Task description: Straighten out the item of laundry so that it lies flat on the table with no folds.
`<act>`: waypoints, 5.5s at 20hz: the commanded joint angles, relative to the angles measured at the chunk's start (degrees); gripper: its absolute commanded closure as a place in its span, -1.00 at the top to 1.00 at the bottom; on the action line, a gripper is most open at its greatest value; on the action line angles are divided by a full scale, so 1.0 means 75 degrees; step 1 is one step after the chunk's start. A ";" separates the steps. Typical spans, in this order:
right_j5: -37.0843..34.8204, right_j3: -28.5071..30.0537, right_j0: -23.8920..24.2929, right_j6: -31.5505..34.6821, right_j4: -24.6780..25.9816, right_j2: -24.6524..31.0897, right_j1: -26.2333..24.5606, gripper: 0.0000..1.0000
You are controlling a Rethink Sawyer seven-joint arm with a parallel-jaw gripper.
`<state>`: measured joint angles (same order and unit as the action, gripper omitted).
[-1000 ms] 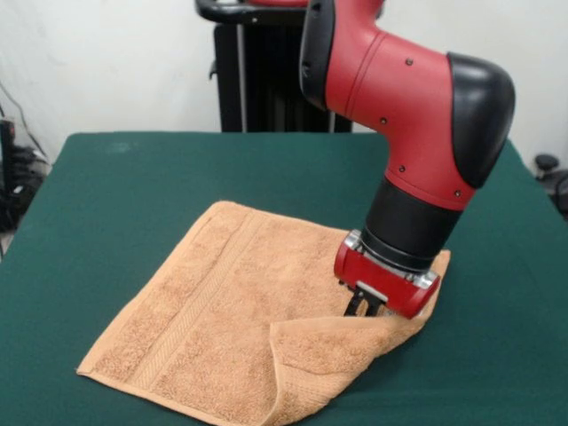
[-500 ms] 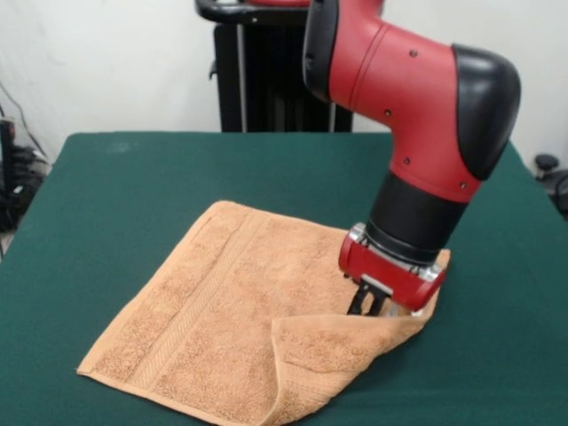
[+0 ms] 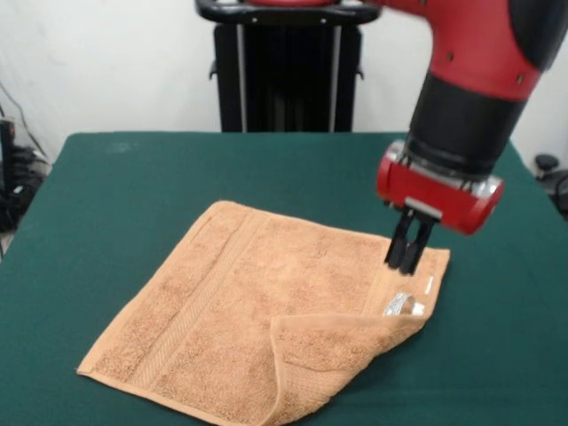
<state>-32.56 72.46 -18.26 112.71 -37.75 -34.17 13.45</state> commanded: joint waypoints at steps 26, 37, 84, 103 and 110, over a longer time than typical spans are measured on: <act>0.1653 0.0400 0.1025 0.0768 0.0961 0.1912 -0.0022 -1.00; 0.1678 0.0126 0.1142 0.0624 0.0978 0.1984 -0.0226 -1.00; 0.1572 -0.0613 0.3305 -0.0146 0.4060 0.4185 0.0217 1.00; 0.0918 0.0029 0.2561 0.1151 0.3794 0.3532 0.0878 1.00; 0.1351 0.0185 0.3070 0.0579 0.4022 0.3972 0.0833 1.00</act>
<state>-20.10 68.08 2.98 112.71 -8.35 -10.51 20.81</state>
